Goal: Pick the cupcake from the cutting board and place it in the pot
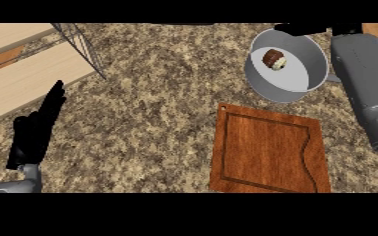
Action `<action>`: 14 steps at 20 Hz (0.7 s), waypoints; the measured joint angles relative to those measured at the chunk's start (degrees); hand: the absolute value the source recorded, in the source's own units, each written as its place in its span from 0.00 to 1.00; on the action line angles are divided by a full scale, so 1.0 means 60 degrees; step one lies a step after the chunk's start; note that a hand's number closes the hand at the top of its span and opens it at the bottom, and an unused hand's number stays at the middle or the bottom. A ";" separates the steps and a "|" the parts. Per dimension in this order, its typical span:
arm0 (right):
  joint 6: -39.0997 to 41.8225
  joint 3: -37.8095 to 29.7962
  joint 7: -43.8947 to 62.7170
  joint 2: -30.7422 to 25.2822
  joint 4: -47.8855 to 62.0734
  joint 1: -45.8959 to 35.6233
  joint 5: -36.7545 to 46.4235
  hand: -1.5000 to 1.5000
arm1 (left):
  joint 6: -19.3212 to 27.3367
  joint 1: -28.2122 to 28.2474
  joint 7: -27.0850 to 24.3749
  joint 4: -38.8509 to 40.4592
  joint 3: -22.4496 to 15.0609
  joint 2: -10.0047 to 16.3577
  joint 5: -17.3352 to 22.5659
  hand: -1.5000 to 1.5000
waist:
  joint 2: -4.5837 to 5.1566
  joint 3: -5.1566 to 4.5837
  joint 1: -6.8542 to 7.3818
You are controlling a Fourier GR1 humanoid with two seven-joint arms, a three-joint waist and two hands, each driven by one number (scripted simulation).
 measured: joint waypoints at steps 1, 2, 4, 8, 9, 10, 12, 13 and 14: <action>0.0189 -0.0193 -0.0088 -0.0063 0.0025 -0.0011 -0.0227 0.00 | -0.0001 0.0047 0.0016 -0.0047 0.0014 -0.0001 0.0002 0.50 | -0.0015 -0.0004 -0.0020; 0.0414 -0.0359 -0.0141 -0.0176 0.0071 -0.0007 -0.0423 0.00 | -0.0032 0.0099 -0.0084 0.0042 0.0074 0.0012 0.0036 0.50 | -0.0024 -0.0008 -0.0046; 0.0808 -0.0544 -0.0101 -0.0321 0.0210 -0.0115 -0.0675 0.00 | 0.0057 0.0196 -0.0184 0.0054 0.0018 -0.0083 -0.0087 0.50 | -0.0038 -0.0012 -0.0069; 0.1816 -0.0831 -0.0314 -0.0822 0.0419 0.0206 -0.1106 0.00 | -0.0056 0.0218 -0.0055 -0.0075 0.0150 0.0007 -0.0017 0.50 | -0.0068 -0.0017 -0.0141; 0.2125 -0.0895 -0.0373 -0.0951 0.0415 0.0342 -0.1226 0.00 | -0.0051 0.0327 -0.0013 -0.0203 0.0196 0.0020 -0.0005 0.50 | -0.0084 -0.0017 -0.0168; 0.2358 -0.0936 -0.0384 -0.1025 0.0365 0.0459 -0.1336 0.00 | -0.0105 0.0265 0.0018 -0.0140 0.0267 0.0055 0.0048 0.50 | -0.0099 -0.0018 -0.0214; 0.2892 -0.1044 -0.0484 -0.1265 0.0272 0.0718 -0.1577 0.00 | -0.0105 0.0338 -0.0068 -0.0071 0.0332 0.0046 0.0027 0.50 | -0.0118 -0.0020 -0.0266; 0.3187 -0.1124 -0.0581 -0.1458 0.0273 0.0868 -0.1699 0.00 | -0.0117 0.0286 -0.0005 -0.0087 0.0322 0.0035 0.0023 0.50 | -0.0118 -0.0020 -0.0279; 0.3429 -0.1200 -0.0661 -0.1674 0.0280 0.0998 -0.1803 0.00 | -0.0160 0.0305 0.0070 -0.0181 0.0346 0.0045 0.0067 0.50 | -0.0116 -0.0019 -0.0275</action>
